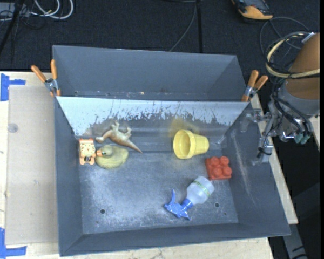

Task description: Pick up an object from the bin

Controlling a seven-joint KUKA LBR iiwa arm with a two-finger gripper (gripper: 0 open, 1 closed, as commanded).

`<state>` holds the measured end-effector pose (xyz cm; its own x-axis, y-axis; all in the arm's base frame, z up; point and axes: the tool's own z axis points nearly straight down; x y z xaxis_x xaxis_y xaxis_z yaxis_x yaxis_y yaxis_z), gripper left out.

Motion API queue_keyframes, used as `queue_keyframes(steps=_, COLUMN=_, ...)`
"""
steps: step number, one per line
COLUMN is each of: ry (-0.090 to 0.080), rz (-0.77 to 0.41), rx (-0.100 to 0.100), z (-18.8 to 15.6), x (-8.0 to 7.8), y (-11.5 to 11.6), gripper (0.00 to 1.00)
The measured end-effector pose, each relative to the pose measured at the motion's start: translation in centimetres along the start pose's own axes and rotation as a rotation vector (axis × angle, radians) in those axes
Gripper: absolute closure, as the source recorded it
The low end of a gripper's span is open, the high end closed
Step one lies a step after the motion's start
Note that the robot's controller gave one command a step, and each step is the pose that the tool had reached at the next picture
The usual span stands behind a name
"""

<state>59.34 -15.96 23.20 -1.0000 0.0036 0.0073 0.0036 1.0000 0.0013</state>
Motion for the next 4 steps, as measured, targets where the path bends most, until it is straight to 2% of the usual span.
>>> queue_keyframes(steps=1, ry=-0.007, rz=-0.003, rx=0.001, z=-0.5, x=-0.1, y=0.1, gripper=0.0)
queue_keyframes(steps=2, ry=-0.01, rz=-0.076, rx=0.002, z=3.0, x=0.6, y=1.3, gripper=0.0)
queue_keyframes(steps=3, ry=-0.009, rz=-0.182, rx=0.002, z=8.9, x=1.3, y=2.0, gripper=0.0)
queue_keyframes(steps=4, ry=-0.007, rz=-0.167, rx=0.001, z=12.7, x=0.9, y=2.5, gripper=0.0)
